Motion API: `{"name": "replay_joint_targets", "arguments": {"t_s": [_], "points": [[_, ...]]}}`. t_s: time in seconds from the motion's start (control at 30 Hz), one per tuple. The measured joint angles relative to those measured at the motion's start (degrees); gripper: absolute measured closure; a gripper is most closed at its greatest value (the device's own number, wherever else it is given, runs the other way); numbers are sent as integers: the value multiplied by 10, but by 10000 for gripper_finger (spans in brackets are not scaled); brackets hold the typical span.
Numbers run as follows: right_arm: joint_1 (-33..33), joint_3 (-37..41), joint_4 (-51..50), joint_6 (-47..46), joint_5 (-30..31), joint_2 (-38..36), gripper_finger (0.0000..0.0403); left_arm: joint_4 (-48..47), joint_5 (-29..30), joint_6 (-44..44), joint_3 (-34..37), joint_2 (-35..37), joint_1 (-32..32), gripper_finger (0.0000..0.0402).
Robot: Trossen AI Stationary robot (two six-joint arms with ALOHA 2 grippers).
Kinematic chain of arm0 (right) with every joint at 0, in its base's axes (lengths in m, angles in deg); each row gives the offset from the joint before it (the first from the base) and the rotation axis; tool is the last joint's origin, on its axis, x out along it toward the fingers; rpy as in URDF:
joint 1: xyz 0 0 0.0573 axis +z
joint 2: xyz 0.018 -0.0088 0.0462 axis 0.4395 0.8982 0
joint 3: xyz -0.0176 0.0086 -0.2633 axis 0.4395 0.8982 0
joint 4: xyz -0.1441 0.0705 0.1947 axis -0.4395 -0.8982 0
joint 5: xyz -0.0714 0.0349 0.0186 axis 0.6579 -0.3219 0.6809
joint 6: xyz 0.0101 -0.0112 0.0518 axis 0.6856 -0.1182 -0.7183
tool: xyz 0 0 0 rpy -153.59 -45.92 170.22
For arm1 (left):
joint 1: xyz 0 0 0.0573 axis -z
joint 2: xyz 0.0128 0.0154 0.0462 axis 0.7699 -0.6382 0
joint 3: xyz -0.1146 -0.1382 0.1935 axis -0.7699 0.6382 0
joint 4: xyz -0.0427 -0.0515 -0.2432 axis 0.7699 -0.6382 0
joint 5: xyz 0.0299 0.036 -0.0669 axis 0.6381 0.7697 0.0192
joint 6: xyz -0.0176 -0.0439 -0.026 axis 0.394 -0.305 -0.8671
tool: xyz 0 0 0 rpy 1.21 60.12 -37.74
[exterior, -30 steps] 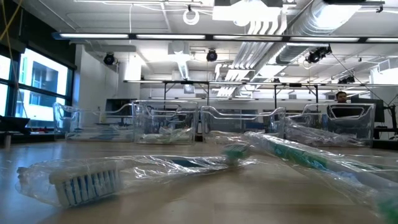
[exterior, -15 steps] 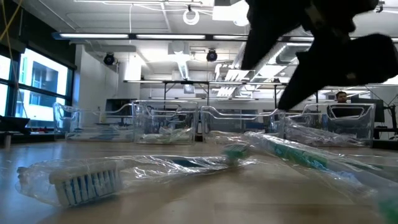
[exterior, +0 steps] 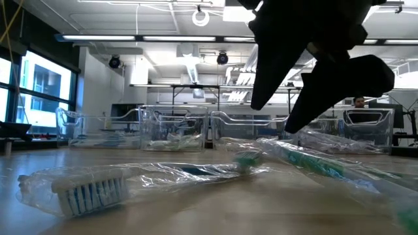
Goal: Pick & Place Toothbrushes
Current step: Put the green toothbrush into the middle left transparent bin
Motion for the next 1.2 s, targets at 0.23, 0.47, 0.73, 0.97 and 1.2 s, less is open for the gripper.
{"name": "replay_joint_targets", "arguments": {"t_s": [0.23,0.47,0.73,0.97,1.2], "points": [[-10,0,-18,14,0,4,177,0,0,-2,0,0,0,245],[-10,0,-3,37,-12,33,177,0,0,-2,0,0,0,245],[-11,0,37,53,-36,58,247,-2,1,-13,0,0,0,245],[-10,0,43,58,-32,62,329,-4,1,-17,0,0,0,245],[-10,0,45,63,-35,47,355,-11,-1,-17,0,0,0,245]]}}
